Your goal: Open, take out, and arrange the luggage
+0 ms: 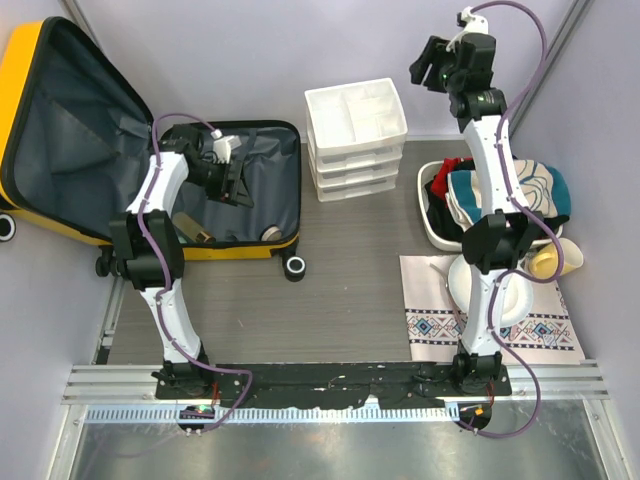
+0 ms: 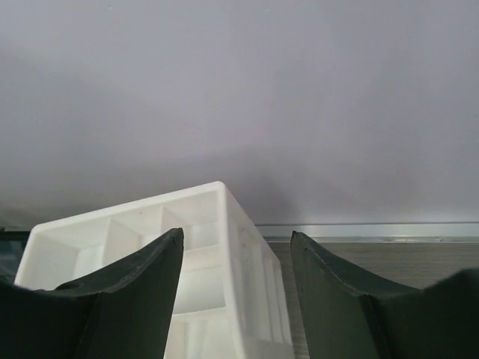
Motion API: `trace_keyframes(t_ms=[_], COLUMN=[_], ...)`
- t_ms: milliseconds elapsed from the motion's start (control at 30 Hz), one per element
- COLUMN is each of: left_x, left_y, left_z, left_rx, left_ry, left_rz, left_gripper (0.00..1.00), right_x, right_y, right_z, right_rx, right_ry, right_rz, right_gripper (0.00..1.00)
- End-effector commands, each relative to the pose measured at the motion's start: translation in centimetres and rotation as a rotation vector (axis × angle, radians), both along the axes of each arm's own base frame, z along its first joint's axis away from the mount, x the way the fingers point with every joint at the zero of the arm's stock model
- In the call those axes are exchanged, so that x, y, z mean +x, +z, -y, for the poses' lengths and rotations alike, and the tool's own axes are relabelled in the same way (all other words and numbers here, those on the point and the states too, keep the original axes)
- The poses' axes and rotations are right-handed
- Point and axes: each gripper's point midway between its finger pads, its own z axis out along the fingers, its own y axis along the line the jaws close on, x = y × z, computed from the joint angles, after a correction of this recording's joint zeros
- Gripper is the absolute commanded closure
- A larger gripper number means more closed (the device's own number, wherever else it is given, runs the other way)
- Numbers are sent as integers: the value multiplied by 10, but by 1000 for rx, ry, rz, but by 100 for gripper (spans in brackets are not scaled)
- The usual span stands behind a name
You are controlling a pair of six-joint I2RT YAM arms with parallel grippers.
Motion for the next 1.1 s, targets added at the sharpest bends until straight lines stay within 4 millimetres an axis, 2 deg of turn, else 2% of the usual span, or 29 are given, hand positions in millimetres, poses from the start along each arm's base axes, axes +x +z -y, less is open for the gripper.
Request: trace_keyframes(t_ms=[0, 100, 367, 467, 567, 600, 633, 700, 767, 800, 900, 1067], left_x=[18, 19, 19, 22, 27, 29, 30, 33, 36, 36, 33, 4], left_y=[36, 36, 36, 37, 37, 37, 37, 38, 38, 39, 40, 34], left_z=[1, 0, -3, -4, -8, -10, -11, -13, -18, -20, -23, -25], left_rx=[-22, -10, 3, 12, 32, 40, 53, 66, 92, 108, 131, 168], left_ry=[27, 32, 54, 62, 79, 84, 88, 78, 80, 72, 50, -130], left_rz=[109, 112, 114, 117, 131, 137, 140, 154, 160, 170, 160, 149], left_gripper=[30, 30, 30, 30, 30, 30, 30, 30, 30, 30, 29, 29], right_x=[-3, 1, 7, 9, 6, 3, 0, -8, -17, -26, -42, -69], right_y=[-41, -49, -85, -92, -93, -93, -95, -83, -82, -70, -72, -77], right_z=[-24, -26, -27, -27, -26, -28, -30, -30, -35, -34, -36, -34], right_rx=[-91, -107, -154, -178, -196, -202, -208, -209, -207, -206, -214, -171], right_ry=[116, 133, 153, 157, 146, 152, 152, 142, 134, 125, 91, 66], right_rz=[-116, -115, -169, -177, -184, -193, -203, -197, -212, -205, -246, -323], right_gripper=[33, 32, 40, 52, 69, 79, 85, 99, 99, 99, 99, 99])
